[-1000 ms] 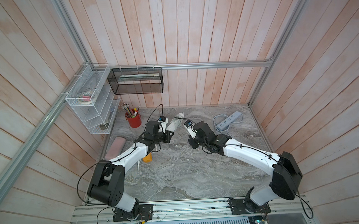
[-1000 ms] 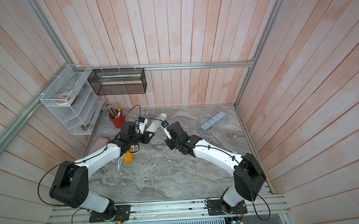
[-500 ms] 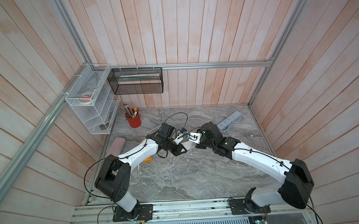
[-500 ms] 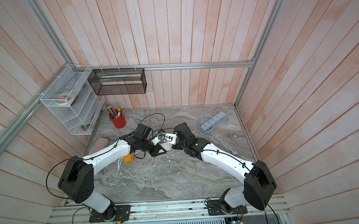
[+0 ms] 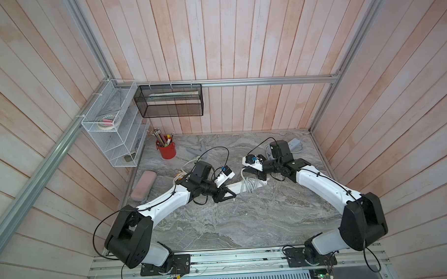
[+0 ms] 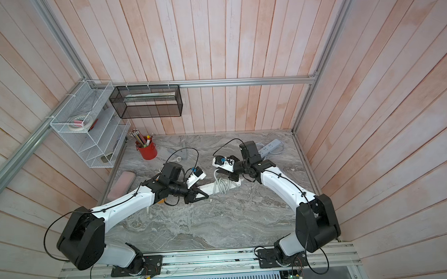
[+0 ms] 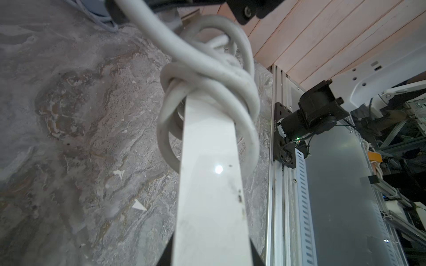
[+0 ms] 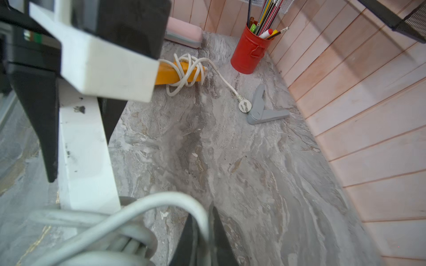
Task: Wrap the cord around the power strip
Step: Wrap the power cord around the power strip.
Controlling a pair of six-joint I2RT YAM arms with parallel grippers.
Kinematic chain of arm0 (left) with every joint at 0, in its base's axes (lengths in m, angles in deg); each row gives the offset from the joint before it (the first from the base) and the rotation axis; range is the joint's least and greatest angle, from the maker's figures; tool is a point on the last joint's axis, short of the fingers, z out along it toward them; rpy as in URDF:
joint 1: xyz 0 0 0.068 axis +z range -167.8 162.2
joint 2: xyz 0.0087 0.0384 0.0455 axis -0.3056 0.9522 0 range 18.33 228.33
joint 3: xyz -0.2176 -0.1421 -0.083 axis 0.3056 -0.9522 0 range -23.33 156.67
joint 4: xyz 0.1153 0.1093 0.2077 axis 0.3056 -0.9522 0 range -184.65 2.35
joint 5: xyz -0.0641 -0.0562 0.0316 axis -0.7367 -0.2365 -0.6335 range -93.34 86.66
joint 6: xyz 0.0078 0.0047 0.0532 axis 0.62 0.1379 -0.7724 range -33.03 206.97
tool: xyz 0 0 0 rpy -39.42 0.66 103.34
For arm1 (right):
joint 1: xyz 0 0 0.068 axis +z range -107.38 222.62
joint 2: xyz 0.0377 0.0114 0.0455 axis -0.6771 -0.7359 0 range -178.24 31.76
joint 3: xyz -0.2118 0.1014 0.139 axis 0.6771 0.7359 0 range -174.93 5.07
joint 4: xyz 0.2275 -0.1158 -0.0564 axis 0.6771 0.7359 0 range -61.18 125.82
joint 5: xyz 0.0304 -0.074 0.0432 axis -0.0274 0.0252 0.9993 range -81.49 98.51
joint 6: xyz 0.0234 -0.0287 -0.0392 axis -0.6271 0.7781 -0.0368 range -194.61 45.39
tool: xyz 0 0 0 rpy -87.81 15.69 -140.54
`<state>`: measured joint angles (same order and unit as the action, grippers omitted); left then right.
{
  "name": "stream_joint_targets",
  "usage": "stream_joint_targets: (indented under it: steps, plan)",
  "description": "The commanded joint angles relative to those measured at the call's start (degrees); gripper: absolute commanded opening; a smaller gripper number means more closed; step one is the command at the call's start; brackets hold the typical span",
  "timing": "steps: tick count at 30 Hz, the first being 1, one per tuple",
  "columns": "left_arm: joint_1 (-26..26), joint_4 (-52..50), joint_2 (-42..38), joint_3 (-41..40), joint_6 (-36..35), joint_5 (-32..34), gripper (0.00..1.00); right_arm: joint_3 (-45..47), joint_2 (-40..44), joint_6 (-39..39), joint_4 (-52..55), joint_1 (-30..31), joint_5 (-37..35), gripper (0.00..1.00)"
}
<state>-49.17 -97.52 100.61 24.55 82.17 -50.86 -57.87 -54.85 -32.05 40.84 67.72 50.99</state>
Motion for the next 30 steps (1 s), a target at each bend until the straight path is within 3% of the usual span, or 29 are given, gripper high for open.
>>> stream_joint_targets:
  steps: [1, 4, 8, 11, 17, 24, 28, 30]
  plan:
    - [1.20, 22.91, -4.30, -3.47, 7.16, -4.29, 0.00, -0.38, -1.85, -16.29, -10.88, -1.11, 4.69, 0.18]
    - [1.49, 25.79, -4.24, -5.18, 7.60, -0.20, 0.00, 1.12, -2.06, -18.17, -10.72, -0.90, 9.43, 0.30]
    - [0.07, 27.69, -4.74, -6.73, 5.83, 4.51, 0.00, -1.61, -5.13, -15.56, -2.14, 0.09, 6.44, 0.37]
    - [-2.19, 26.69, -4.91, -7.18, 2.36, 6.87, 0.00, -2.08, -7.04, -13.00, -1.55, 2.26, -3.06, 0.34]
    - [-6.65, 21.33, -2.39, -5.97, 0.23, 1.44, 0.00, -4.88, -10.22, -6.01, -4.82, 4.86, -21.74, 0.17]
    - [-6.94, 25.33, -3.51, -8.30, 2.71, 0.49, 0.00, -1.80, -8.93, -4.29, -13.10, 5.88, -25.95, 0.23]
    - [-6.94, 25.99, -2.97, -7.80, 2.51, -0.39, 0.00, -2.73, -9.93, -1.13, -9.01, 7.39, -26.08, 0.26]
    - [-6.92, 24.82, -2.42, -7.20, 2.09, -0.37, 0.00, -1.06, -8.46, -0.84, -14.22, 8.19, -33.64, 0.21]
